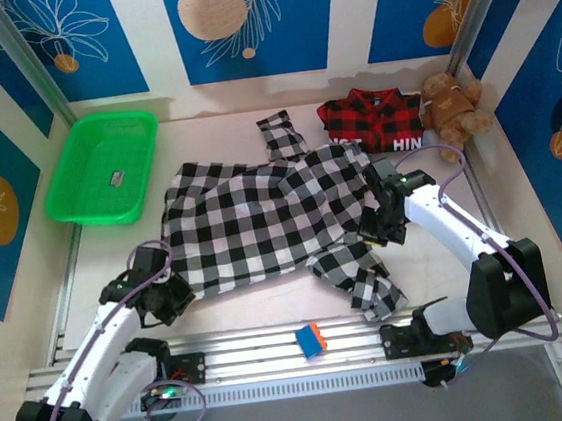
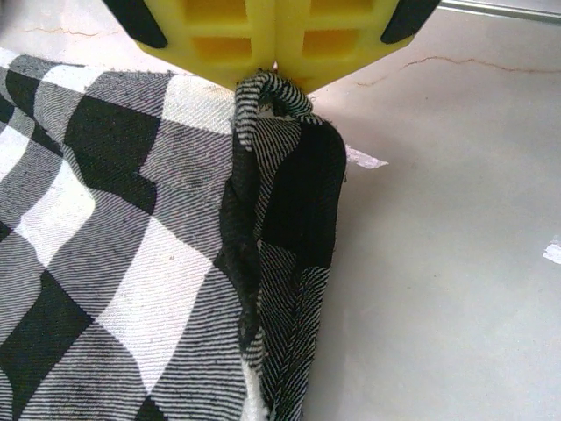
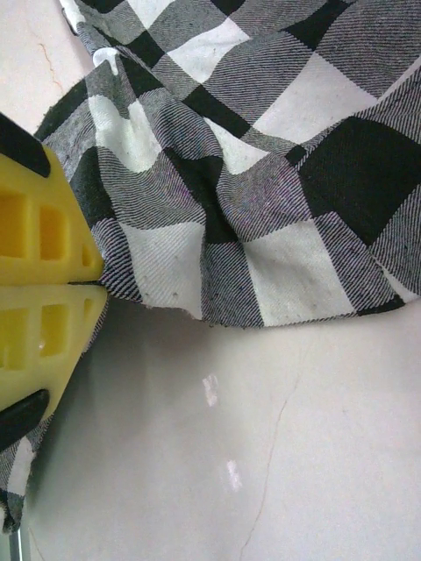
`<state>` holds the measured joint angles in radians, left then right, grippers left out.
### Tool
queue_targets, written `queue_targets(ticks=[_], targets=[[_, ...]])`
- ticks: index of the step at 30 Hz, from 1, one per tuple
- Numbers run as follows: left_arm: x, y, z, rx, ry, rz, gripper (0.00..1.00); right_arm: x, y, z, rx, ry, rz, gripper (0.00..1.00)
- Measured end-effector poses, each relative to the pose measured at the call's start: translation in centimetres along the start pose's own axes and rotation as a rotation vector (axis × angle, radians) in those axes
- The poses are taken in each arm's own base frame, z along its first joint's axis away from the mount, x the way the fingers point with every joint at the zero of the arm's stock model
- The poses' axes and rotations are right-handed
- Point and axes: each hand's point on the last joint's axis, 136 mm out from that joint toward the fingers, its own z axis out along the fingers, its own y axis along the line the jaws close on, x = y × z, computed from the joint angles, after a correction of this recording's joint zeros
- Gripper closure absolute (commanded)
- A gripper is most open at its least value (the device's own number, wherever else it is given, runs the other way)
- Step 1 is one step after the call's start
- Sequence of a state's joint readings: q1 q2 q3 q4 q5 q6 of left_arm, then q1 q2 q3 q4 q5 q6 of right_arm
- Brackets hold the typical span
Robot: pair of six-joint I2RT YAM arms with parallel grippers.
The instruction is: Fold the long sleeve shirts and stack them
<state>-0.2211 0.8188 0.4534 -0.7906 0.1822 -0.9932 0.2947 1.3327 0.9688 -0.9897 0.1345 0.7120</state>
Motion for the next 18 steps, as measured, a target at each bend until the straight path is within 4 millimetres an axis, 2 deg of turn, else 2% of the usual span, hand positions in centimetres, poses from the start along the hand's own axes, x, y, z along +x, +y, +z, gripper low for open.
queue_targets(ticks=[4,10,18], targets=[[-0.2,-0.1,-0.1,-0.011,0.006,-0.008,1.00,-0.4,0.6,-0.5,-0.023,-0.002,-0.010,1.00],[-1.3,-1.7,-1.2,0.027,-0.025,-0.009,1.00,-2.5,2.3,-2.4,-0.081,-0.047,-0.024,1.00],[-2.0,-1.4,-1.4,0.024,-0.040,-0.042,1.00,-5.4,3.2,-3.6,-0.117,-0.076,-0.025,1.00]])
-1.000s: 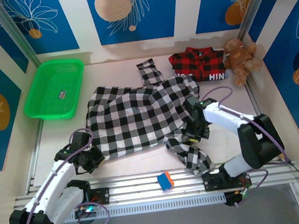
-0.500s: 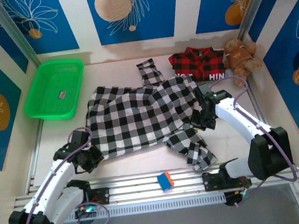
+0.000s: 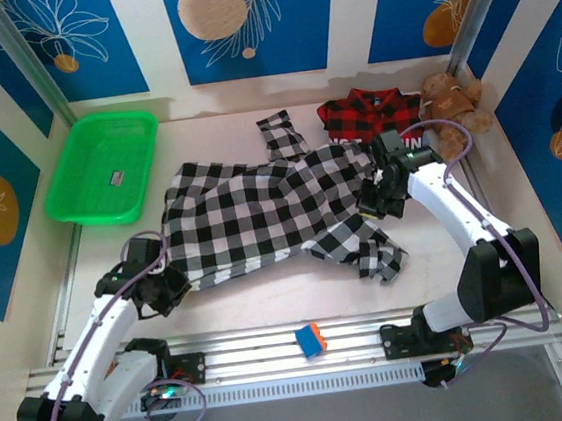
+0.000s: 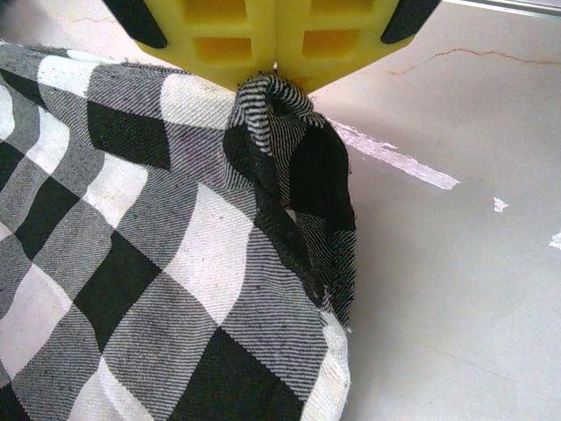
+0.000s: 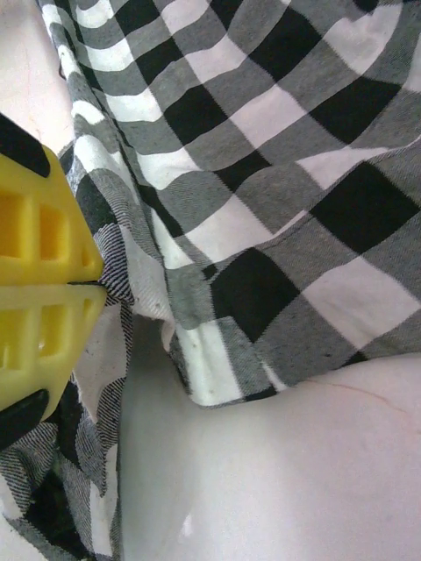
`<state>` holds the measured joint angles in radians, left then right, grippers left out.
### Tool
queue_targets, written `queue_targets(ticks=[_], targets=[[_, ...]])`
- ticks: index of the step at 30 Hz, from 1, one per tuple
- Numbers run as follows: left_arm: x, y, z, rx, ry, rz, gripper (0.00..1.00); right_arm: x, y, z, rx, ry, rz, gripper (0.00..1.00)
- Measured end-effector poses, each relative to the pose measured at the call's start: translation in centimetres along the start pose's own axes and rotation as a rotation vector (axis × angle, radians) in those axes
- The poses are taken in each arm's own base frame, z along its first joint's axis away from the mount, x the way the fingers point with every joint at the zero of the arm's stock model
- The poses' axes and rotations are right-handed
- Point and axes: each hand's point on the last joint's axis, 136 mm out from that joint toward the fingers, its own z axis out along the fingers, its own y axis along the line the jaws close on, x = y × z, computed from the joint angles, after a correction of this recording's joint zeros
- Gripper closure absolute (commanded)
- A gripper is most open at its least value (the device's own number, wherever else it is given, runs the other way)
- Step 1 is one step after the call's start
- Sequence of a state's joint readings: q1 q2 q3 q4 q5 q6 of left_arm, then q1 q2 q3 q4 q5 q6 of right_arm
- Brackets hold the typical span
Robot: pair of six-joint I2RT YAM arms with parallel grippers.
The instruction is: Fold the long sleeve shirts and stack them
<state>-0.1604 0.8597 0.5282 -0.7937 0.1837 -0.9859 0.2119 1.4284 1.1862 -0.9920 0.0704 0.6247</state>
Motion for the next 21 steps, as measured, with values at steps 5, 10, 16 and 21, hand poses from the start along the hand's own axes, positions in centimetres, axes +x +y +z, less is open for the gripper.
queue_targets(ticks=[5,10,16,21], targets=[[-0.9,-0.3,-0.1,-0.013,0.003,-0.011,1.00,-1.8,1.1,0.1,-0.008,-0.004,-0.027,1.00],[-2.2,-1.2,-0.2,-0.017,-0.005,-0.006,1.00,-3.3,1.7,0.9,-0.001,0.007,-0.051,1.00],[-3.7,-2.0,0.2,-0.037,0.001,0.018,1.00,-4.8,2.1,2.1,0.014,0.027,-0.075,1.00],[-4.9,-2.5,0.7,-0.057,0.011,0.041,1.00,-6.2,2.4,3.0,0.027,0.034,-0.098,1.00]])
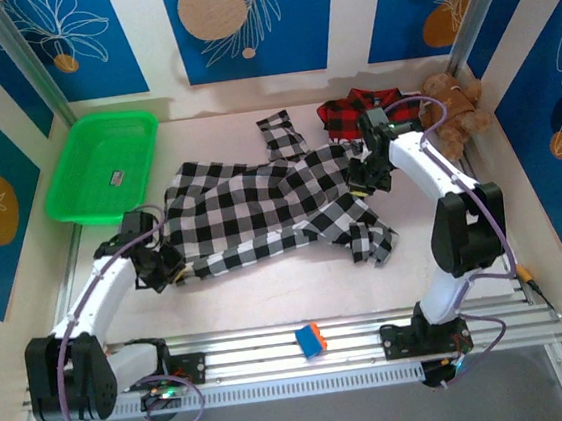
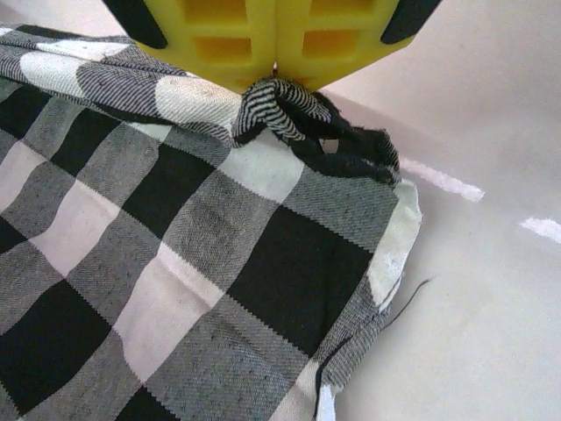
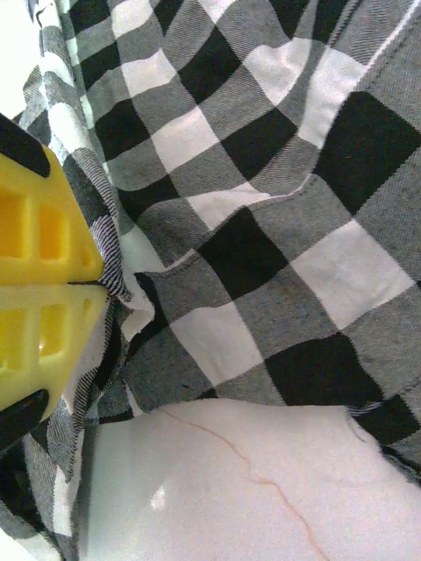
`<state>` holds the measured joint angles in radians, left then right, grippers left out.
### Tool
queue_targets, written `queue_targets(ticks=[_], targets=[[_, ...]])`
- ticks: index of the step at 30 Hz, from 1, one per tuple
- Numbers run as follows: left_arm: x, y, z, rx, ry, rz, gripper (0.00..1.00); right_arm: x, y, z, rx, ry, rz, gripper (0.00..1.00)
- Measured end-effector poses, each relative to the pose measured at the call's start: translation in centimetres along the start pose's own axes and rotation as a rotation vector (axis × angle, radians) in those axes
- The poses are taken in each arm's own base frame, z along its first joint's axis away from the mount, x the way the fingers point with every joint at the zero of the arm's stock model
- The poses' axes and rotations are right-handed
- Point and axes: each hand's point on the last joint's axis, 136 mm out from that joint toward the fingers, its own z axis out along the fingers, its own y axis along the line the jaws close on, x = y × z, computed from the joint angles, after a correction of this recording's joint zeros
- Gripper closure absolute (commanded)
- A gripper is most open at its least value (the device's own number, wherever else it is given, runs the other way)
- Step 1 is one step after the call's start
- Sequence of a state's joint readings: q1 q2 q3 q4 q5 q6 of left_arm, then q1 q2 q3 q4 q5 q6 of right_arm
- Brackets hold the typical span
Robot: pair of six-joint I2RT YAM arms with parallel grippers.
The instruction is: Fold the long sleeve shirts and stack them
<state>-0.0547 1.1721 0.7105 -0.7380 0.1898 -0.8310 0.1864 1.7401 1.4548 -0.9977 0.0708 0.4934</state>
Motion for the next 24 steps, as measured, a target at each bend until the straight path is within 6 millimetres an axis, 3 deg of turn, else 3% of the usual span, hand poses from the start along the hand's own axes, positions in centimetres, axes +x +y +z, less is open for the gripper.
queue_targets(ticks=[16,19,22,24], targets=[[-3.9,-2.0,2.1,-0.058,0.030,0.088,0.97,-2.7,-0.3,2.9,0.046,0.044,-0.034,1.00],[-4.5,-2.1,2.7,-0.071,0.029,0.096,0.83,-2.8,-0.6,3.7,0.060,0.058,-0.030,0.97],[-5.0,-2.1,3.0,-0.090,0.026,0.092,0.56,-2.8,-0.7,4.1,0.066,0.063,-0.032,0.69],[-5.6,-2.6,2.7,-0.081,0.013,0.091,0.38,-3.0,-0.6,3.9,0.063,0.056,-0.032,0.57]])
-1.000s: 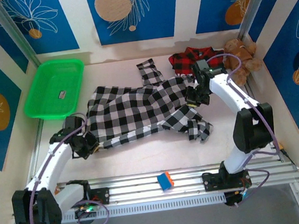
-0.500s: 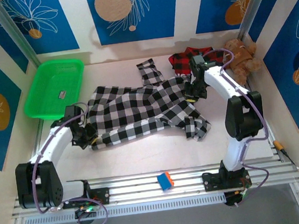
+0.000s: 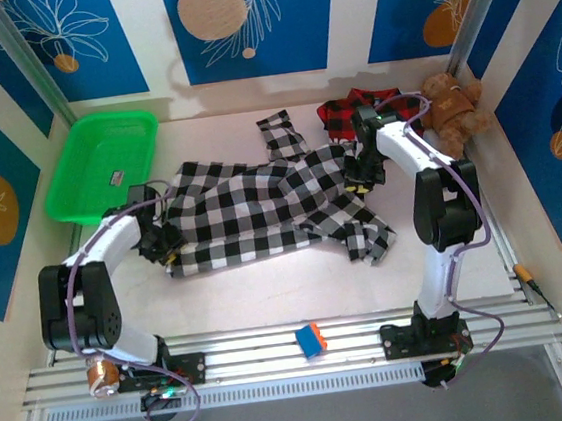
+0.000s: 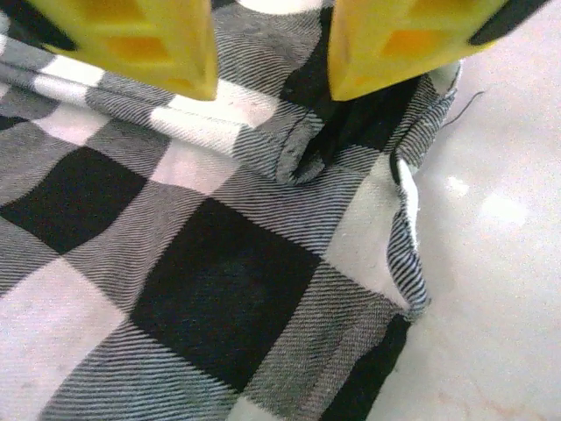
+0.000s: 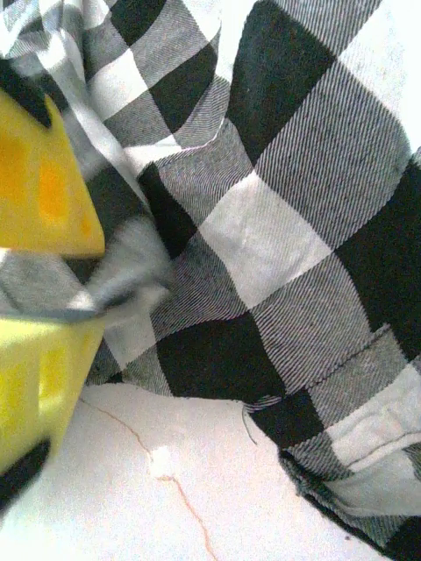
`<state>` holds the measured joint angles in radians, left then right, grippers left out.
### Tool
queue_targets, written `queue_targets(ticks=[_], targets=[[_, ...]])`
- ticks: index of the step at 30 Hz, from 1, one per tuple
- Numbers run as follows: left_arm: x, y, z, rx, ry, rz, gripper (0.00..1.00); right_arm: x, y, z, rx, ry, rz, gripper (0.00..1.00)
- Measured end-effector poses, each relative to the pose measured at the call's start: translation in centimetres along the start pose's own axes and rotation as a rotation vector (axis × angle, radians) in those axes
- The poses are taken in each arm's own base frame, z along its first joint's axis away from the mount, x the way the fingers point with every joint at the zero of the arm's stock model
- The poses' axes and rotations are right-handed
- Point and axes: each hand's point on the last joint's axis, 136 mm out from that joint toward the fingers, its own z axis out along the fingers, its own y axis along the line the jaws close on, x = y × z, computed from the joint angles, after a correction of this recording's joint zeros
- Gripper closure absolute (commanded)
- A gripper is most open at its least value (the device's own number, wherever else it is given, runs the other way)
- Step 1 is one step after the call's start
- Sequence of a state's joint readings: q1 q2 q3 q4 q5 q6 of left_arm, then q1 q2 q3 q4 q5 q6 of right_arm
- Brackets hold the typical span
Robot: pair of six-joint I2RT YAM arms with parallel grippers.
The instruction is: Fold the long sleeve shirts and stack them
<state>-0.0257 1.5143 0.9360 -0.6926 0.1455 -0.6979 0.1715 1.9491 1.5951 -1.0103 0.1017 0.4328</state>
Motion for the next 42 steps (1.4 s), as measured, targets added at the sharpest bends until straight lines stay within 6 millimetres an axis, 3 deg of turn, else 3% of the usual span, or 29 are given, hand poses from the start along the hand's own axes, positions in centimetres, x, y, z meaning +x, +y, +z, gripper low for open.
queue_targets(ticks=[3,5,9,12,15,18,20,23,29,35,42], targets=[[-1.3,-1.4,-1.6,0.042,-0.048,-0.005,0.24,-0.9,0.5,-1.0,-0.016,-0.039,0.000,0.44],[-2.1,-2.7,-3.9,0.097,-0.105,-0.002,0.17,-1.0,0.7,-2.6,-0.029,-0.079,0.003,0.39],[-2.5,-5.4,-9.7,0.232,-0.229,0.036,0.05,-0.7,0.5,-8.5,-0.055,-0.208,-0.002,0.34],[-1.8,-7.4,-13.9,0.337,-0.305,0.099,0.00,1.2,0.0,-12.6,-0.076,-0.298,-0.007,0.32],[0.3,-9.2,-15.5,0.417,-0.303,0.181,0.00,5.4,-1.4,-12.7,-0.075,-0.287,0.011,0.32],[3.2,-11.4,-14.6,0.471,-0.244,0.294,0.00,10.8,-3.5,-8.3,-0.029,-0.147,0.057,0.32],[5.7,-12.5,-12.6,0.475,-0.172,0.373,0.00,14.0,-4.8,-4.7,0.011,-0.026,0.097,0.32],[9.2,-13.4,-9.4,0.448,-0.076,0.478,0.00,16.4,-5.8,-2.1,0.038,0.065,0.154,0.32],[12.7,-13.3,-5.5,0.404,0.014,0.585,0.00,15.4,-2.9,-1.4,-0.004,0.031,0.165,0.33],[13.2,-13.0,-4.2,0.393,0.023,0.620,0.00,13.8,-0.9,-0.2,0.029,0.035,0.194,0.34],[13.2,-11.3,-2.2,0.330,0.027,0.616,0.00,11.0,-0.2,1.4,0.113,0.016,0.225,0.41]])
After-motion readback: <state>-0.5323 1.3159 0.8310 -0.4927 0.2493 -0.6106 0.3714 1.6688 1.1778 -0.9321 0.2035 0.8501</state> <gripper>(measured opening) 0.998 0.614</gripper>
